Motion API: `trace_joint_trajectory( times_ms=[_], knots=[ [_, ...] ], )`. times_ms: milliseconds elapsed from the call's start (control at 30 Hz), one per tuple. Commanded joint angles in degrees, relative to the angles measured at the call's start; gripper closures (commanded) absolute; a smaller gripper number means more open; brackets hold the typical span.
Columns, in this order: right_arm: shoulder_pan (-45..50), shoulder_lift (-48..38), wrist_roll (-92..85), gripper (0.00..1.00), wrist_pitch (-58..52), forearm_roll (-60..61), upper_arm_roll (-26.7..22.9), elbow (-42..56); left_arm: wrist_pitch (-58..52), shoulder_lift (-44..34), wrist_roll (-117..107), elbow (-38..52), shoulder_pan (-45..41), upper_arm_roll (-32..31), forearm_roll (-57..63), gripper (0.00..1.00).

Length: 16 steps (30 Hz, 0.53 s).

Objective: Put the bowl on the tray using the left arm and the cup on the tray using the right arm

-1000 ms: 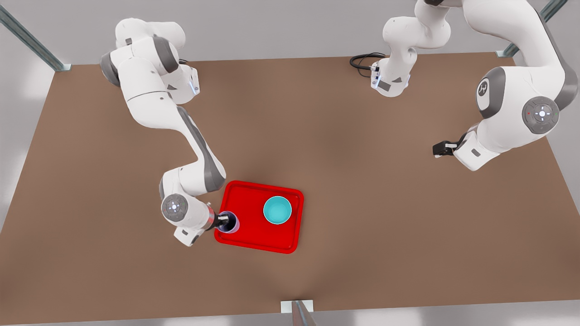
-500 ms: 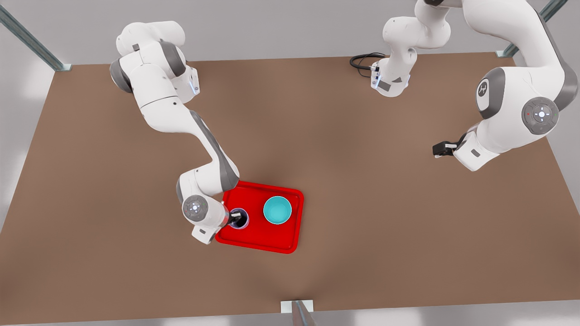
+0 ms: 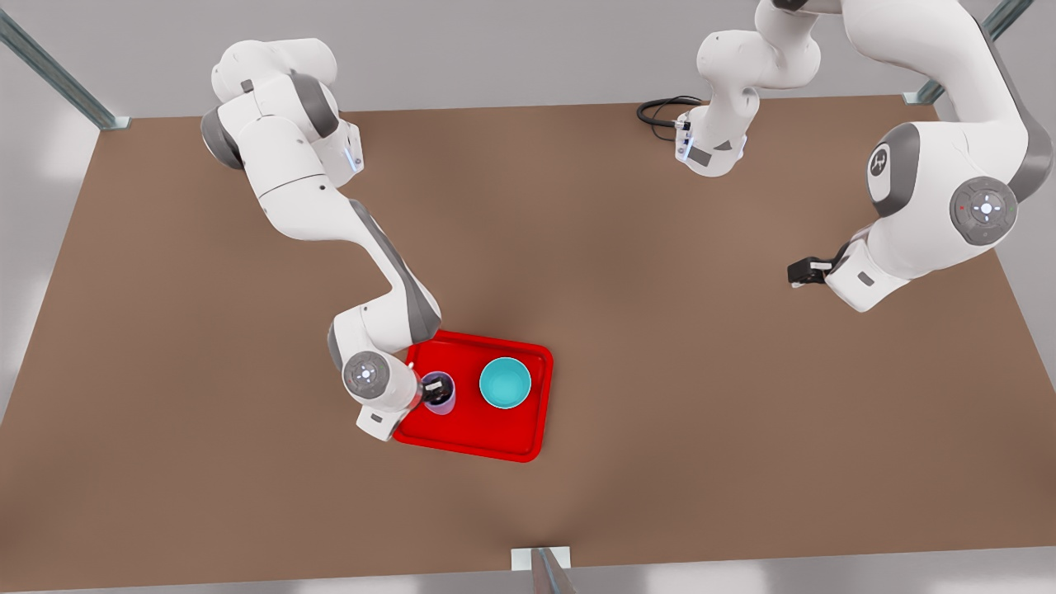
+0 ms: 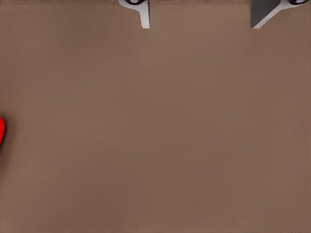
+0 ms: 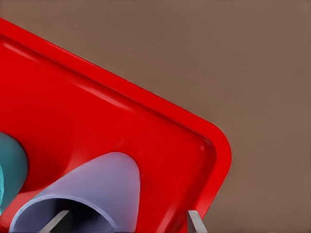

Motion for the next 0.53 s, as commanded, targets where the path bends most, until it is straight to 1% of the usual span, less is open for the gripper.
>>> trace_joint_trajectory(
  times_ms=[0,100,200,233,267,300,333,367,400,433,467,500],
  knots=[
    [0.04,-0.01,0.0,0.0,0.0,0.0,0.05,0.01,0.0,0.0,0.0,0.0,-0.02,0.0,0.01,0.0],
    [-0.13,-0.88,0.09,0.0,-3.33,0.44,-0.04,0.18,0.0,0.0,0.0,0.0,-0.02,0.0,0.01,0.0],
    [-0.57,-5.19,2.89,0.0,-8.69,1.32,-0.48,0.45,0.0,0.0,0.0,0.0,-0.02,0.0,0.01,0.0],
    [-0.92,-7.91,4.04,0.0,-10.63,1.14,-0.92,0.18,0.0,0.0,0.0,0.0,-0.02,0.0,0.01,0.0],
    [-1.8,-12.04,4.13,0.0,-12.91,1.06,-3.64,-0.34,0.0,0.0,0.0,0.0,-0.02,0.0,0.01,0.0],
    [-4.34,-18.36,4.04,0.0,-18.27,1.06,-5.58,-1.74,-0.08,0.26,-0.88,0.09,-0.02,-0.09,0.09,0.0],
    [-10.23,-25.3,3.6,0.0,-19.77,0.7,-4.7,-7.19,-0.17,0.52,-0.97,0.09,-0.02,-0.17,0.01,0.0],
    [-16.56,-33.13,3.34,0.0,-22.67,0.01,-1.98,-12.91,-0.17,0.79,-1.05,1.32,-0.02,-0.17,-0.34,0.0],
    [-20.43,-35.6,3.34,0.0,-27.15,-3.07,0.49,-13.7,-0.17,0.87,-1.05,1.49,-0.02,-0.26,-0.17,0.0],
    [-21.14,-36.92,3.08,0.0,-30.93,-3.16,0.49,-13.79,-0.17,0.87,-1.05,1.49,-0.02,-0.17,-0.08,0.0],
    [-22.45,-37.36,2.02,0.0,-32.08,-3.08,0.31,-14.84,-0.17,0.87,-1.05,1.49,-0.02,-0.17,0.01,0.0],
    [-23.25,-38.76,-1.14,0.0,-30.24,-2.9,-0.04,-17.92,-0.17,0.96,-1.05,1.49,-0.02,-0.17,0.01,0.0]
  ],
)
